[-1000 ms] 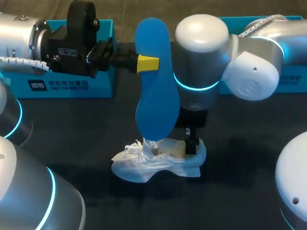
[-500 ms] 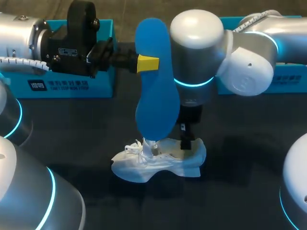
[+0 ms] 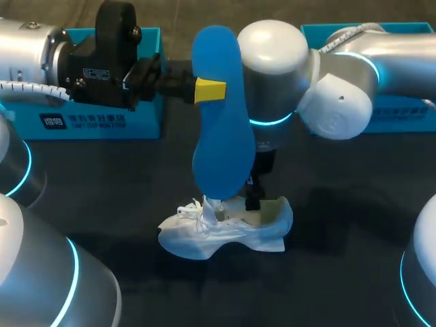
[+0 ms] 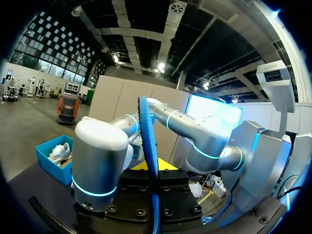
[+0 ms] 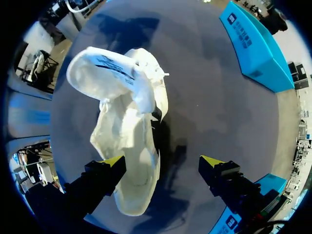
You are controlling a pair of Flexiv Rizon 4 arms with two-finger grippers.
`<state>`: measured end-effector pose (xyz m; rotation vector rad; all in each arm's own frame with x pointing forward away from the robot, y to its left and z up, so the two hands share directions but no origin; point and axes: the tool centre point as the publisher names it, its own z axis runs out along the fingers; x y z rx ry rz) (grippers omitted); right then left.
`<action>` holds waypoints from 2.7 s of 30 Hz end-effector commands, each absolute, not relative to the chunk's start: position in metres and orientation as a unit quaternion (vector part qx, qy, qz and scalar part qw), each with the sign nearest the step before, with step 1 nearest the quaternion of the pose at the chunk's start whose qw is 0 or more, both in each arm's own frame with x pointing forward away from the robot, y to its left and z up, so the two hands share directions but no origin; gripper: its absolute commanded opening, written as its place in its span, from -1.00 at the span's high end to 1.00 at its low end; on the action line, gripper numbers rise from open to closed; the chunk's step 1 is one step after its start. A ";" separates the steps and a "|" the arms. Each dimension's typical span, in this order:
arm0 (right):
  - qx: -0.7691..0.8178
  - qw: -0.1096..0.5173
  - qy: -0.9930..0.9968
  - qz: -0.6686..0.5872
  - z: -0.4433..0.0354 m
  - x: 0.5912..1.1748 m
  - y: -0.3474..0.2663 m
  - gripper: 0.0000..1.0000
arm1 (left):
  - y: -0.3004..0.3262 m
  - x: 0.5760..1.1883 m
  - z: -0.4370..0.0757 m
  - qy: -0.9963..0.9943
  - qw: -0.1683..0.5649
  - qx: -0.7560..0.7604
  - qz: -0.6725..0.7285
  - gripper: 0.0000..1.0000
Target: Take the shoe out of the shoebox, open the shoe tongue, remove and reinsert the insole, then place the shoe into the shoebox
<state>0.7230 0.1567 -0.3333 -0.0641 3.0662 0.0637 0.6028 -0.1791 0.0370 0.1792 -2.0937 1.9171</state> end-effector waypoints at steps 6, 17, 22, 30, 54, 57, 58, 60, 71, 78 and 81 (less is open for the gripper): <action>-0.023 0.029 0.999 0.026 -0.365 0.727 0.167 -1.00 | -0.180 0.603 0.037 -0.729 0.149 0.062 0.666 1.00; -0.013 0.017 1.000 0.017 -0.384 0.722 0.167 0.51 | -0.180 0.603 0.037 -0.729 0.149 0.062 0.666 1.00; -0.007 0.018 1.000 0.013 -0.385 0.719 0.166 1.00 | -0.180 0.603 0.037 -0.729 0.149 0.062 0.666 1.00; 0.001 0.021 1.000 0.010 -0.384 0.716 0.164 1.00 | -0.180 0.603 0.037 -0.729 0.149 0.062 0.666 1.00; 0.151 0.016 0.988 -0.011 -0.342 0.707 0.140 1.00 | -0.180 0.603 0.037 -0.729 0.149 0.062 0.666 1.00; 0.222 0.014 0.975 -0.012 -0.339 0.705 0.134 1.00 | -0.180 0.603 0.037 -0.729 0.149 0.062 0.666 1.00; 0.246 0.016 0.969 -0.006 -0.337 0.705 0.131 1.00 | -0.180 0.603 0.037 -0.729 0.149 0.062 0.666 1.00; 0.287 0.021 0.958 0.009 -0.334 0.704 0.127 1.00 | -0.180 0.603 0.037 -0.729 0.149 0.062 0.666 1.00; 0.353 0.066 0.933 0.011 -0.317 0.696 0.126 1.00 | -0.180 0.603 0.037 -0.729 0.149 0.062 0.666 1.00; 0.353 0.066 0.933 0.011 -0.317 0.696 0.126 1.00 | -0.180 0.603 0.037 -0.729 0.149 0.062 0.666 1.00; 0.372 0.066 0.926 0.015 -0.316 0.696 0.126 1.00 | -0.180 0.603 0.037 -0.729 0.149 0.062 0.666 1.00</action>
